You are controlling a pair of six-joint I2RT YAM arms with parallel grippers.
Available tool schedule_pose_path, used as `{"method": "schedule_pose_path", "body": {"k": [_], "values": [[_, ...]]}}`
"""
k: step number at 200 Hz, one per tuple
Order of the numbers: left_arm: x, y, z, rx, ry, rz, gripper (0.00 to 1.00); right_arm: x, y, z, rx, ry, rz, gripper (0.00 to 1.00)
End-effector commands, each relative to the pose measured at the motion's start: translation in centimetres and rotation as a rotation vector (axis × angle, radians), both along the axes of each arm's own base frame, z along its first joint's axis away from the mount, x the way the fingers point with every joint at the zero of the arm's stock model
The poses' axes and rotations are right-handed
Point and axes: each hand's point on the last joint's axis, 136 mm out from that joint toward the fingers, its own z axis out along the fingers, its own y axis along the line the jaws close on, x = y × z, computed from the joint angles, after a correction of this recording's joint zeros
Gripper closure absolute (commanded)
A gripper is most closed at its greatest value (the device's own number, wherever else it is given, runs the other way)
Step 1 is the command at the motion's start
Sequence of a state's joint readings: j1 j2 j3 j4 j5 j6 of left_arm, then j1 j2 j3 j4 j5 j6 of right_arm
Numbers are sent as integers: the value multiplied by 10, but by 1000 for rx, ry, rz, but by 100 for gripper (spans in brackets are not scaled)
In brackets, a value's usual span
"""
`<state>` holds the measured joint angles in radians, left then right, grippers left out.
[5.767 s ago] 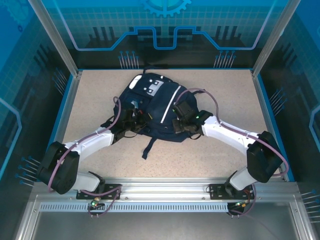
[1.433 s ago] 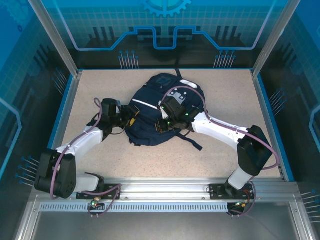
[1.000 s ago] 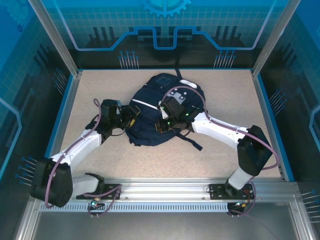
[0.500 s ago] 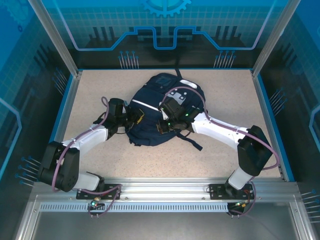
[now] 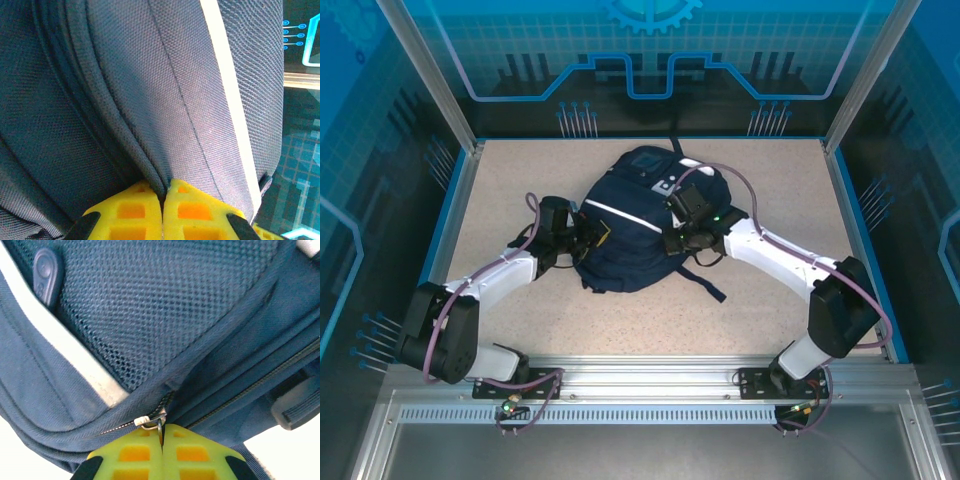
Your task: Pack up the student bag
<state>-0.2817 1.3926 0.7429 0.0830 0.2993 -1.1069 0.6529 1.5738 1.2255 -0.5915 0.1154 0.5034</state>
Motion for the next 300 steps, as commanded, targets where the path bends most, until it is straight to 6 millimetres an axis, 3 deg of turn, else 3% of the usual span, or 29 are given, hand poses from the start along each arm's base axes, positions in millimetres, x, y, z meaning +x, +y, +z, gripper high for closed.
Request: {"method": "schedule_pose_path", "body": {"k": [1, 36, 62, 82, 99, 128, 151, 187, 206, 236, 246, 266, 300], "values": [[-1, 9, -11, 72, 25, -8, 100, 21, -32, -1, -99, -1, -63, 100], [-4, 0, 1, 70, 1, -82, 98, 38, -37, 10, -77, -1, -70, 96], [-6, 1, 18, 91, -31, -114, 66, 35, -39, 32, -32, -40, -46, 78], [-4, 12, 38, 120, -71, -96, 49, 26, -37, 57, 29, -94, 1, 49], [1, 33, 58, 171, -128, -36, 38, 22, -49, 79, 44, -167, -22, 27], [0, 81, 85, 380, -215, 81, 18, 21, -90, 114, 14, -320, -125, 1], [-10, 121, 100, 596, -266, 171, 5, 23, -138, 132, -78, -425, -279, 0], [-33, 192, 96, 882, -300, 412, 1, 24, -195, 145, -192, -566, -492, 0], [-47, 222, 81, 964, -265, 525, 1, 22, -231, 138, -268, -613, -641, 0], [-59, 241, 53, 1056, -273, 593, 1, 22, -267, 114, -348, -622, -750, 0], [-60, 243, 45, 1074, -278, 591, 1, 24, -273, 106, -350, -613, -765, 0], [-60, 245, 32, 1100, -301, 592, 1, 23, -283, 66, -406, -559, -761, 0], [-54, 238, 16, 1163, -410, 503, 1, 29, -279, 13, -365, -495, -672, 0]]}}
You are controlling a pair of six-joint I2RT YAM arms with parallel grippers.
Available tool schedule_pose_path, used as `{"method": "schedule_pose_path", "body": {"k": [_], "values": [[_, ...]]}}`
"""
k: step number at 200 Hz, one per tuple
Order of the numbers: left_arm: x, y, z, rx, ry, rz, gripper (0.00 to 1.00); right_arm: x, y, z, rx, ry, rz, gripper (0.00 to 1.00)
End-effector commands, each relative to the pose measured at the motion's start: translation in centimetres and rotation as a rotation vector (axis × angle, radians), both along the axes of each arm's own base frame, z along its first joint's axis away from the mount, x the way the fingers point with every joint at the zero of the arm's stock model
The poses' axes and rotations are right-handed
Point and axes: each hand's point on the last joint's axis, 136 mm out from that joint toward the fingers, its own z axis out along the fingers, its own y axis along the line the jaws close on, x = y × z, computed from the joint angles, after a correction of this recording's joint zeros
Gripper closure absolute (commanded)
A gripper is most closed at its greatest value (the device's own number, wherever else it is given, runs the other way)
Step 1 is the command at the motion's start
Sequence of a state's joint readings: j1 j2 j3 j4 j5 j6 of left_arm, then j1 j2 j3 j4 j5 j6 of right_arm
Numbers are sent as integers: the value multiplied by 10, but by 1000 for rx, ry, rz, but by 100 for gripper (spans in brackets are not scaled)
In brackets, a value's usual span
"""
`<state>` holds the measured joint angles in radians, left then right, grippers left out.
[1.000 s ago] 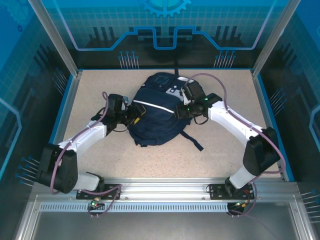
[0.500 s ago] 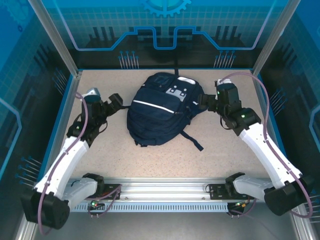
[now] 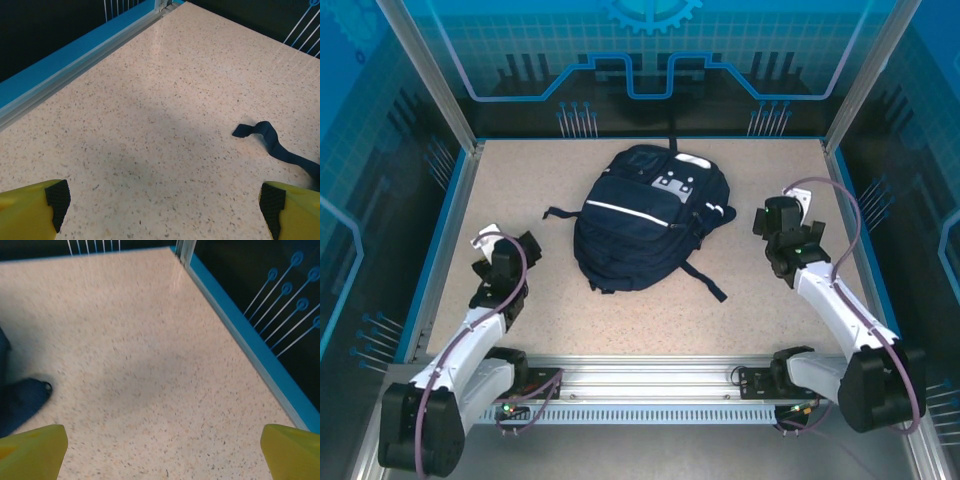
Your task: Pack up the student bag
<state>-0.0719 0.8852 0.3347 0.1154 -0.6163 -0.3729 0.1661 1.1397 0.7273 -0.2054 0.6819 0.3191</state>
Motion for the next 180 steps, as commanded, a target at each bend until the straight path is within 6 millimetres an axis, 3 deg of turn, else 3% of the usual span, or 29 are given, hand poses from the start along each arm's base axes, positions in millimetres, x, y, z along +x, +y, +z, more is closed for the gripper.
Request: {"method": "schedule_pose_path", "body": {"k": [1, 38, 87, 127, 180], "values": [[12, 1, 16, 109, -110, -53, 1, 12, 1, -18, 19, -32, 47, 0], [29, -21, 4, 111, -118, -236, 1, 23, 18, -46, 16, -88, 178, 0], [51, -57, 7, 120, -234, -457, 1, 35, 39, -47, 7, -210, 331, 0], [63, -60, 1, 151, -264, -486, 1, 36, 41, -43, 21, -272, 373, 0], [79, -52, -22, 148, -241, -450, 1, 48, 42, -57, 25, -265, 394, 0]]}}
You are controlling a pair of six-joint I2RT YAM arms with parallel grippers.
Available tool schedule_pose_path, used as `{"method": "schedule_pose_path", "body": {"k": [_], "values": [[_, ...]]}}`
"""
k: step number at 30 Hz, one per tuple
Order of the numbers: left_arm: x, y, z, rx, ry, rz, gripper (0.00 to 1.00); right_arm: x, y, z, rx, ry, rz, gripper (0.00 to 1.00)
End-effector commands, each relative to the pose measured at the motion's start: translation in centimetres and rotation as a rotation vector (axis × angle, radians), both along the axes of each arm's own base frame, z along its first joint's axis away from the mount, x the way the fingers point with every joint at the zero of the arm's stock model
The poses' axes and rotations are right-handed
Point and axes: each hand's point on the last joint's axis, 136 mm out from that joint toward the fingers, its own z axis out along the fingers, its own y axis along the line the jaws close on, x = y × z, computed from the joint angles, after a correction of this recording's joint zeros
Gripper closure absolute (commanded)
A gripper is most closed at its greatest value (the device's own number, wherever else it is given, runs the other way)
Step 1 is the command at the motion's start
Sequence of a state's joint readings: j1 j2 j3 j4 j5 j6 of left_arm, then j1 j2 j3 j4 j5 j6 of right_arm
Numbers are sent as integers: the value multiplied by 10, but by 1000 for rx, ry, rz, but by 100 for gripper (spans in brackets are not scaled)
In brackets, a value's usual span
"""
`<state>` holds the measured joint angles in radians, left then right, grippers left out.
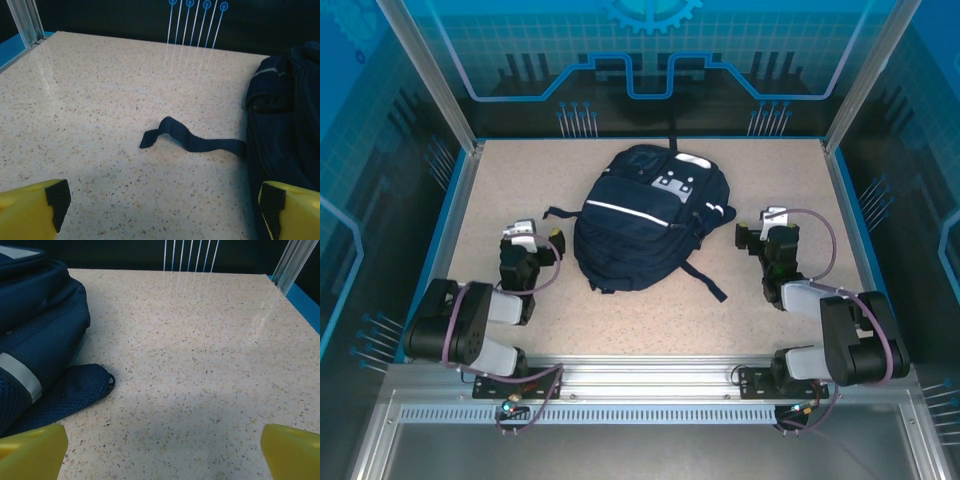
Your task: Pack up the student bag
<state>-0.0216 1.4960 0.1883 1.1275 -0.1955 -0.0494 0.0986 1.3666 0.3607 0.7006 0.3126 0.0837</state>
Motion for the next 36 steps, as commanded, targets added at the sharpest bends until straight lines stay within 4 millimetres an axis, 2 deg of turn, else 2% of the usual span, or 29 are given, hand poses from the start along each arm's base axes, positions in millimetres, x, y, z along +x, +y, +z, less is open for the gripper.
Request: {"method": "schedule_pose_path", "body": {"k": [1, 8, 11, 20, 23, 36], "values": [[12, 3, 16, 8, -92, -1, 1, 10, 2, 7, -2, -52, 36, 0], [24, 0, 12, 15, -32, -15, 1, 15, 10, -8, -8, -29, 81, 0], [37, 4, 5, 18, 55, 10, 1, 20, 5, -8, -8, -13, 46, 0], [37, -1, 5, 29, 56, -13, 1, 19, 5, -8, -12, -11, 43, 0], [34, -9, 7, 52, 27, -40, 1, 19, 4, -9, -12, -10, 43, 0], [39, -3, 4, 38, 65, -18, 1, 20, 5, -8, -12, -11, 43, 0]]}}
